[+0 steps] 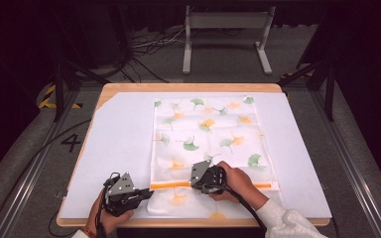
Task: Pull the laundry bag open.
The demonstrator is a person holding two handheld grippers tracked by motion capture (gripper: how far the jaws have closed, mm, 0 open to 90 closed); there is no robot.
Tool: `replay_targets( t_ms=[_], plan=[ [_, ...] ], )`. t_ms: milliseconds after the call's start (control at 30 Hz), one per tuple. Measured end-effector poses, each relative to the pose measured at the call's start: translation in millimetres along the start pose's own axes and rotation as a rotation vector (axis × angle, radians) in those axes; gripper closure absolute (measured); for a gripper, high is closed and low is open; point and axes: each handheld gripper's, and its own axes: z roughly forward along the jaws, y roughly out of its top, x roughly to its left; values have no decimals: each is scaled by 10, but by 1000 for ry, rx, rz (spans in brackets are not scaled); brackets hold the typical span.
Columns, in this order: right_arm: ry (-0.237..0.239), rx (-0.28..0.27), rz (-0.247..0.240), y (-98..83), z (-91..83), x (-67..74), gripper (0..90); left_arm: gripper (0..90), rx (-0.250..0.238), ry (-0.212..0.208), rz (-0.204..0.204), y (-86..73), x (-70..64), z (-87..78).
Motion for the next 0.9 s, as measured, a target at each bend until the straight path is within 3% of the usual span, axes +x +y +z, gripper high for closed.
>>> replay_targets(
  t_ms=[500, 900],
  plan=[
    [-18, 23, 18, -163, -120, -20, 853, 868, -1, 13, -4, -13, 28, -23],
    [-52, 25, 61, -385, -284, -44, 853, 868, 12, 19, -5, -18, 34, -19]
  ],
)
